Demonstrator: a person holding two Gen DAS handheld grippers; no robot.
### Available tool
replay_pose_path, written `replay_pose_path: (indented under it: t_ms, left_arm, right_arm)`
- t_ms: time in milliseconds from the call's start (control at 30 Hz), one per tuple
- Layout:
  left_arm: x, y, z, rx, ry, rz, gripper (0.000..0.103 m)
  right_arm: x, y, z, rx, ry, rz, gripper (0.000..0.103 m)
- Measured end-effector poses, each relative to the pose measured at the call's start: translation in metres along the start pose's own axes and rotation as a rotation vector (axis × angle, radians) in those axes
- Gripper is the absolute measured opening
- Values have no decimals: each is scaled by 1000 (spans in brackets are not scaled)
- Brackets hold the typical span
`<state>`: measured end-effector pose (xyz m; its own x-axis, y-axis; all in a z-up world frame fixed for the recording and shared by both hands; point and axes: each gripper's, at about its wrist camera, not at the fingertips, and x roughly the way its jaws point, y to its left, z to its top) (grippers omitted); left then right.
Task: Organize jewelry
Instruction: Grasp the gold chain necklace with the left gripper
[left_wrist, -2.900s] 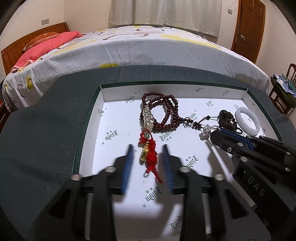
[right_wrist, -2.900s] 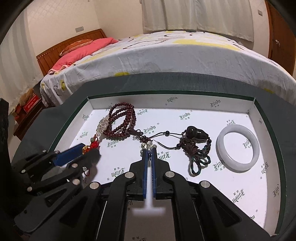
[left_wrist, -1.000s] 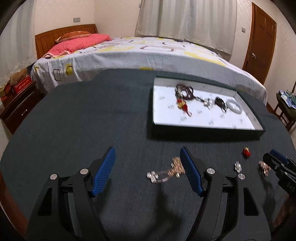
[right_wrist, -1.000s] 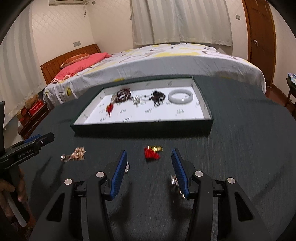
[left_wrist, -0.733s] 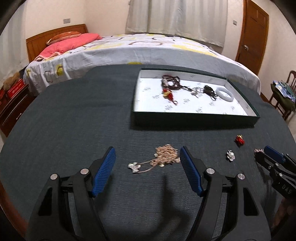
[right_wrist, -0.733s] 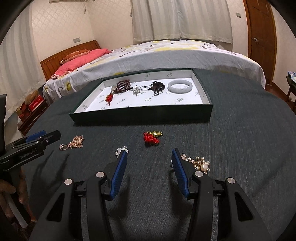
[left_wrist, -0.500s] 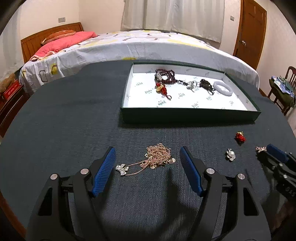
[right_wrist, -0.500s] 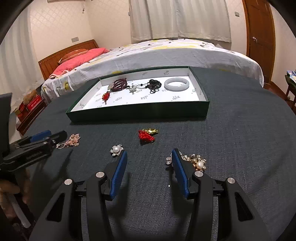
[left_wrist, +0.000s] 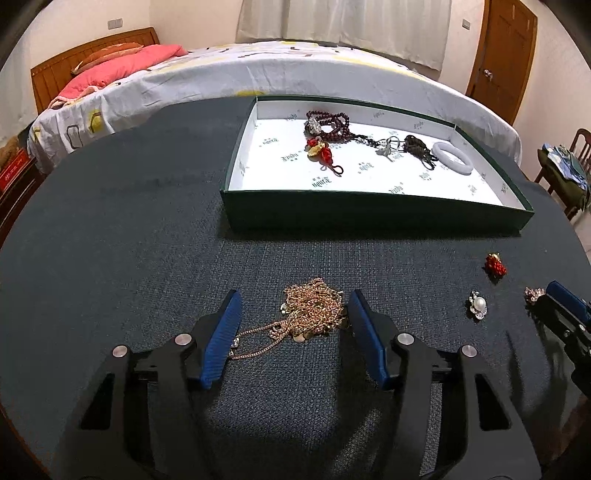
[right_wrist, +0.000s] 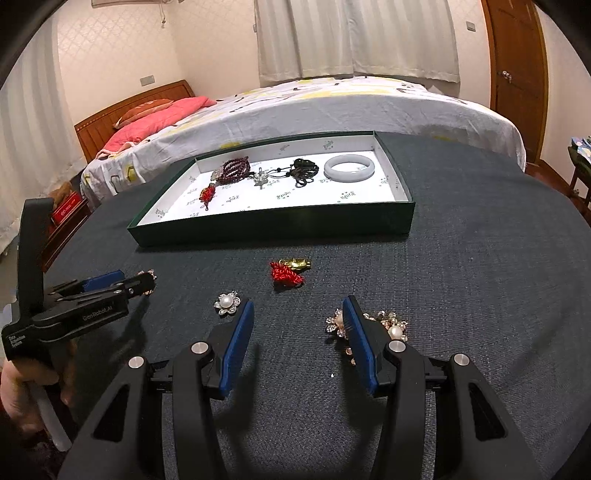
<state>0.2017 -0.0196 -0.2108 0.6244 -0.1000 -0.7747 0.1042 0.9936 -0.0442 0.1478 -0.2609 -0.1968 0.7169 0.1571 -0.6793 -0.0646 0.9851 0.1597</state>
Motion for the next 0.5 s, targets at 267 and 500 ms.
replay_pose_path:
  t_ms: [267, 500]
  left_arm:
    - [-1, -1, -1, 24, -1, -3, 46]
    - [-2, -8, -2, 58, -7, -65, 14]
  right_arm:
    - [-1, 2, -2, 0, -2, 2, 49]
    - [1, 5, -1, -6, 3, 7, 49]
